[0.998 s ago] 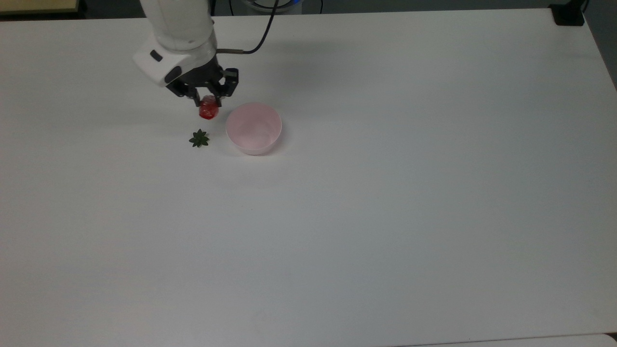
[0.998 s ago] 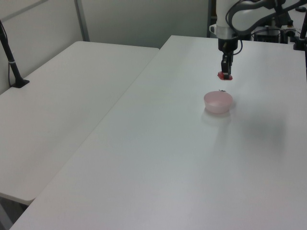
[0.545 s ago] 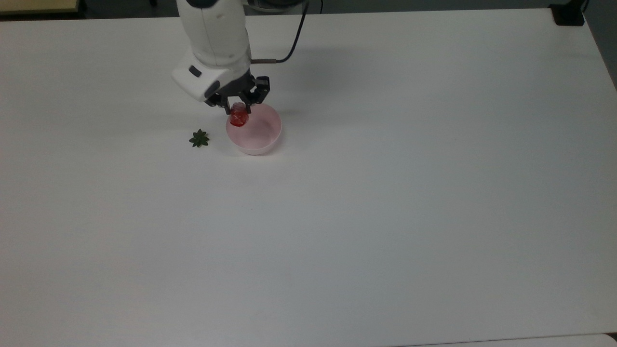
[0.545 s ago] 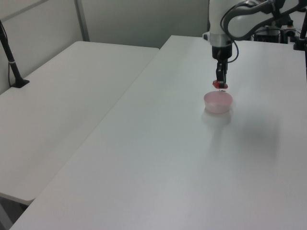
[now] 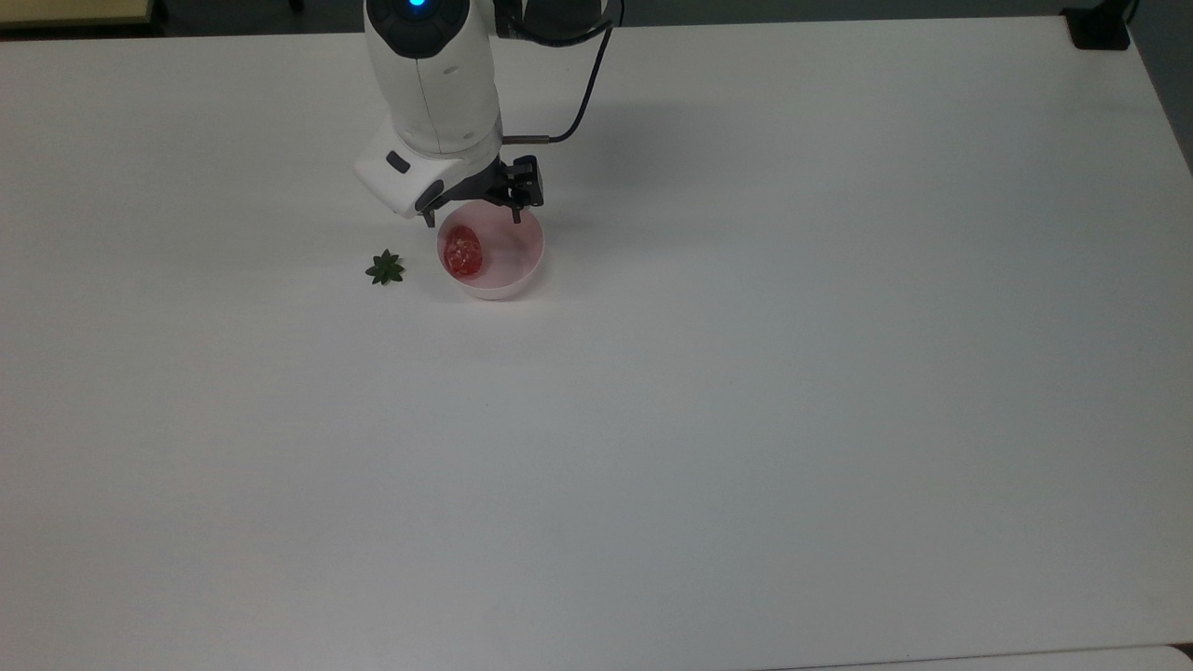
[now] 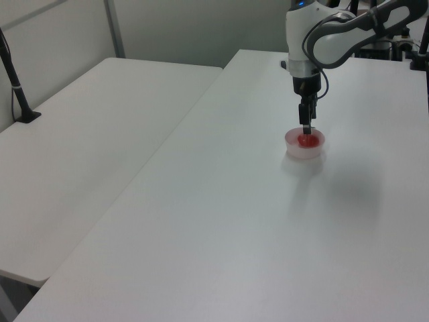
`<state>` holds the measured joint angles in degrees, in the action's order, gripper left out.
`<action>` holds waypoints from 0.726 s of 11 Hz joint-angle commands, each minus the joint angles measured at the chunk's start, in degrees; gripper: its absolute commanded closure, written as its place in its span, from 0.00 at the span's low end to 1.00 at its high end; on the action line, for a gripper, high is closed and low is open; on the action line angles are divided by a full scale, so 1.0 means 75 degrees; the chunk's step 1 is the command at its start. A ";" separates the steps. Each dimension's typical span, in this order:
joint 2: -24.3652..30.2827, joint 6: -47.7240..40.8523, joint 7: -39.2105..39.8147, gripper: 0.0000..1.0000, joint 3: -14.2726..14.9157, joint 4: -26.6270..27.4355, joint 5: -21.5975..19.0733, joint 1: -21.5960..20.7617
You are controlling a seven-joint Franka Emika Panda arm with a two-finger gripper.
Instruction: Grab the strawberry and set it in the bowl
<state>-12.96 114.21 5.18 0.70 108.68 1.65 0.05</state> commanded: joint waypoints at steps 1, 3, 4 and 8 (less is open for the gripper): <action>0.0193 -0.0938 -0.0677 0.00 0.0106 -0.0823 0.0002 0.0110; 0.0216 -0.1469 -0.0760 0.00 0.0142 -0.1376 0.0003 0.0402; 0.0309 -0.1447 -0.0912 0.00 0.0142 -0.1424 0.0003 0.0415; 0.0673 -0.1680 -0.0949 0.00 0.0364 -0.1670 0.0120 0.0439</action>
<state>-10.23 104.39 -1.05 2.24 96.87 1.67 3.74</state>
